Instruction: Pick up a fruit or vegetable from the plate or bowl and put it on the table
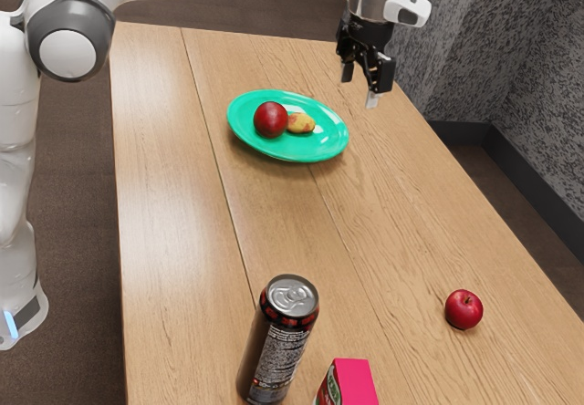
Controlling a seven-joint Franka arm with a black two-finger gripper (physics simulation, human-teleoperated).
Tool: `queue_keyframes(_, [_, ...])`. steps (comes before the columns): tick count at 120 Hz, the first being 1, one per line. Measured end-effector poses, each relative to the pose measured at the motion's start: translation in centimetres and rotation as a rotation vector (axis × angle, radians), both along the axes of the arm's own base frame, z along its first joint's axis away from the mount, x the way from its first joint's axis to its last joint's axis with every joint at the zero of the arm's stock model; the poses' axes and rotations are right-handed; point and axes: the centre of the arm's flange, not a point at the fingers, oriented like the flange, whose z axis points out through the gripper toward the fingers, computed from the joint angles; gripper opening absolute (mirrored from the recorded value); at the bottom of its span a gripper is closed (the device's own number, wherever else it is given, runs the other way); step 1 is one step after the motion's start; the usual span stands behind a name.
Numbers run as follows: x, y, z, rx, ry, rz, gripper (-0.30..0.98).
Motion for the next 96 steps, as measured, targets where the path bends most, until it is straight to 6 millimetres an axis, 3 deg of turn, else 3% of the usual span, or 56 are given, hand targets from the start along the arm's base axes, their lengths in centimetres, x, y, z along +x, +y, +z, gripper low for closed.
queue_keyframes(54, [-0.4,1.5,-0.2,0.006,0.031,0.032,0.69])
queue_keyframes(65, [-1.2,3.3,0.1,0.003,0.055,0.086,0.69])
queue_keyframes(79, [-2.8,8.4,0.0,-0.018,0.102,0.22,0.69])
queue_keyframes(96, [-4.9,10.9,0.3,-0.052,0.16,0.346,0.69])
